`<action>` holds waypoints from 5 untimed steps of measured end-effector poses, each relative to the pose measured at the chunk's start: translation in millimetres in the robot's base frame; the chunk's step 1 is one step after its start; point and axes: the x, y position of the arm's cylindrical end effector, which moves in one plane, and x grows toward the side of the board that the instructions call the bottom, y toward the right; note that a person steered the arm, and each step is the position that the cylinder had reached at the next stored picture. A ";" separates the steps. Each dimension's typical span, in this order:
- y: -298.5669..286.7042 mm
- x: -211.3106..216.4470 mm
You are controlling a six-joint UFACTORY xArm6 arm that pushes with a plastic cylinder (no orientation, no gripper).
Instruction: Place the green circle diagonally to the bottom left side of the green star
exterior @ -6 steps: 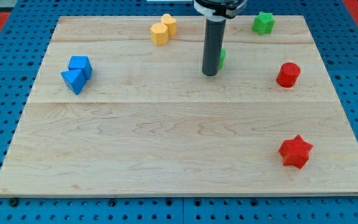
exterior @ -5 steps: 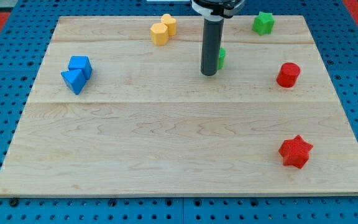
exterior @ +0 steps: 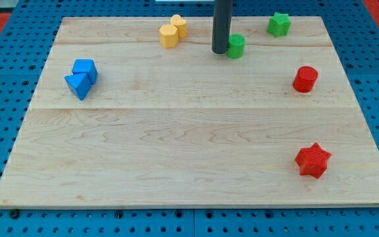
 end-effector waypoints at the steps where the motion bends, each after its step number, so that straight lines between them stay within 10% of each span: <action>1: 26.3 -12.5; 5: 45.0 -59.4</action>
